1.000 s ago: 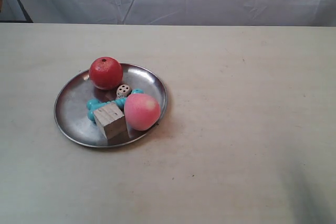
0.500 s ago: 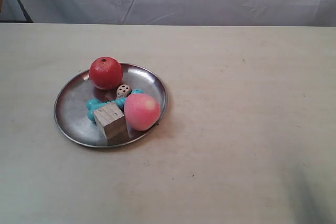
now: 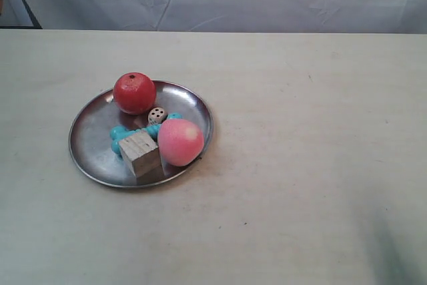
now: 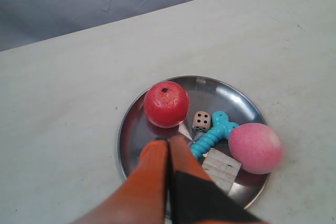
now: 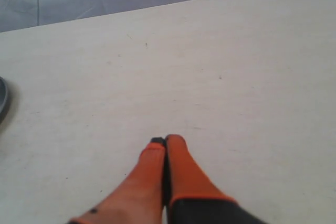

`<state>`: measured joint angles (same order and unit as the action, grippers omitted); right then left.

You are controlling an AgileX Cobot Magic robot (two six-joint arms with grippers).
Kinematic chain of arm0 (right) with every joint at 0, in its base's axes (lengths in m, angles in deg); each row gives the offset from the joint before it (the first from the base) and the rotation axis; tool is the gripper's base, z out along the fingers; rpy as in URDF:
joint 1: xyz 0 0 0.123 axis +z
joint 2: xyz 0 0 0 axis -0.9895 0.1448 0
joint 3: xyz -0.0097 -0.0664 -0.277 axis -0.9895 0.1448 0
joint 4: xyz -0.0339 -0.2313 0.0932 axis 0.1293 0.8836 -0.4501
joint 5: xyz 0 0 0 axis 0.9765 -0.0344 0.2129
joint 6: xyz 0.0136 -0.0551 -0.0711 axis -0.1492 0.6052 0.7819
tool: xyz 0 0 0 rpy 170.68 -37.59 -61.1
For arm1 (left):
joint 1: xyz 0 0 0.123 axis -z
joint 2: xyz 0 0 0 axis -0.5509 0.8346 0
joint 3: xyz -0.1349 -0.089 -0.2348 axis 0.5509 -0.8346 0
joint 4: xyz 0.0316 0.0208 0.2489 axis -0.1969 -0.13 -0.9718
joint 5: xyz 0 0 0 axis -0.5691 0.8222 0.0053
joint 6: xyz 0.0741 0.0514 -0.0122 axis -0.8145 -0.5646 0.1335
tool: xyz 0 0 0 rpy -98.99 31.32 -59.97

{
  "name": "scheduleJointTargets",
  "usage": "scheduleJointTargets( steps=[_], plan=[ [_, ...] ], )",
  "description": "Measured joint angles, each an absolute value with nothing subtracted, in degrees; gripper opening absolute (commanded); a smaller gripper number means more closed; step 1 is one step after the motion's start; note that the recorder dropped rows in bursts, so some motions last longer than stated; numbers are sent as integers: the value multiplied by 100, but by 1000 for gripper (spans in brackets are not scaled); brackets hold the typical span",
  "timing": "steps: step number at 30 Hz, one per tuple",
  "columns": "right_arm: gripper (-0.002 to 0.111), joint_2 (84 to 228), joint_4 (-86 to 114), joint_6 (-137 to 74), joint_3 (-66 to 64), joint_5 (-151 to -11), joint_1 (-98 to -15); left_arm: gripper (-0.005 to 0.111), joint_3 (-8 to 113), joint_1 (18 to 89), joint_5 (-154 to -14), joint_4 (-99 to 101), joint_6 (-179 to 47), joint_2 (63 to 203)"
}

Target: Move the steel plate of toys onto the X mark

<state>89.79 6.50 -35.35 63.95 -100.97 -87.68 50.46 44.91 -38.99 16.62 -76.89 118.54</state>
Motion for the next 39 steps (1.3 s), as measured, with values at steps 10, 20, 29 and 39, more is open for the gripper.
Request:
scheduleJointTargets(
  steps=[10,20,29,39],
  plan=[
    [-1,8979,590,-3535,6395,-10097,-8768,0,4204,4491,-4398,1459,-7689,11202],
    [-1,8979,576,-3535,6395,-10097,-8768,0,1810,4424,-6440,1357,-7368,9180],
    [-1,8979,566,-3535,6395,-10097,-8768,0,171,3343,-6675,1344,-6223,7495],
    [-1,8979,481,-3535,6395,-10111,-8768,0,-546,2852,-6653,1333,-5999,6370]
  ],
)
